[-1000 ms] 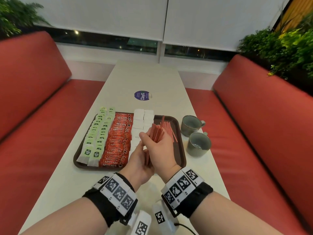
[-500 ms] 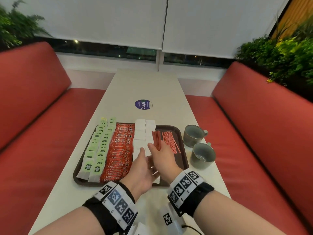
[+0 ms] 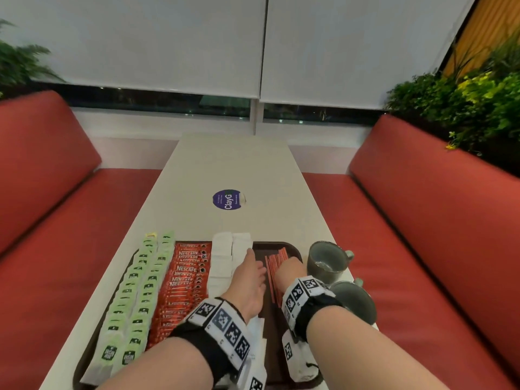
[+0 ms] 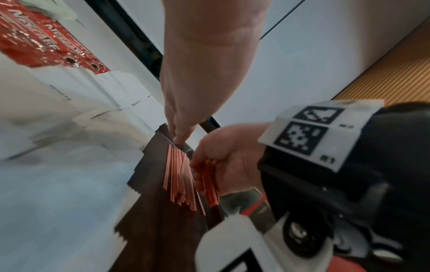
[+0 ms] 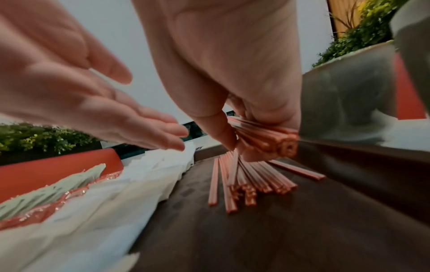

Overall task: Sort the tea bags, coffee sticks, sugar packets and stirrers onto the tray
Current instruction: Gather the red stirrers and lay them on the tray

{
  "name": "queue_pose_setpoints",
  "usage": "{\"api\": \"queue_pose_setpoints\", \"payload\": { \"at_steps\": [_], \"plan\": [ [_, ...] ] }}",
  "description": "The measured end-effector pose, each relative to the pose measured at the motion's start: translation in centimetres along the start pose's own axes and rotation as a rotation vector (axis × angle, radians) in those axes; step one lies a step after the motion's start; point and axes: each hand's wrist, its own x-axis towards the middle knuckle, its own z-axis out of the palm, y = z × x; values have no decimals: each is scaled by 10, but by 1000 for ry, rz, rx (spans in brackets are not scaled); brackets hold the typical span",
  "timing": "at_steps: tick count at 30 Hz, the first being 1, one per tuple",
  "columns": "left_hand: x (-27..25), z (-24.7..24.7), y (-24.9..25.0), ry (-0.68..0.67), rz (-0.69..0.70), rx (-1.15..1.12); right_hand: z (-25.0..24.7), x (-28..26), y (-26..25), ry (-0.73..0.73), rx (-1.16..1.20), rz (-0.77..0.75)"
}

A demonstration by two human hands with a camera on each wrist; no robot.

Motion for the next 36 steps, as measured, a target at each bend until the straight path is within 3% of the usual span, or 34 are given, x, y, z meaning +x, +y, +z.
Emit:
{"api": "queue_pose_setpoints", "payload": {
  "at_steps": [5, 9, 13, 16, 21, 29, 36],
  "plan": [
    [13, 17, 9, -13, -43, 40, 15, 18, 3, 22, 33, -17],
    [14, 25, 11, 20, -83, 89, 15, 24, -3, 23, -109, 87],
    [15, 27, 11, 24, -113, 106, 14, 24, -1, -41, -214, -60],
    [18, 25, 9, 22, -111, 99, 10, 20, -10, -48, -450, -66],
    [20, 25, 7, 25, -113, 121, 4, 13, -10, -46, -599, -148],
    [28, 25, 3, 44, -106, 190, -3, 5, -13, -163, -533, -167],
    [26, 22, 5, 30, -61, 262, -34, -27, -18, -103, -403, -218]
  ]
}}
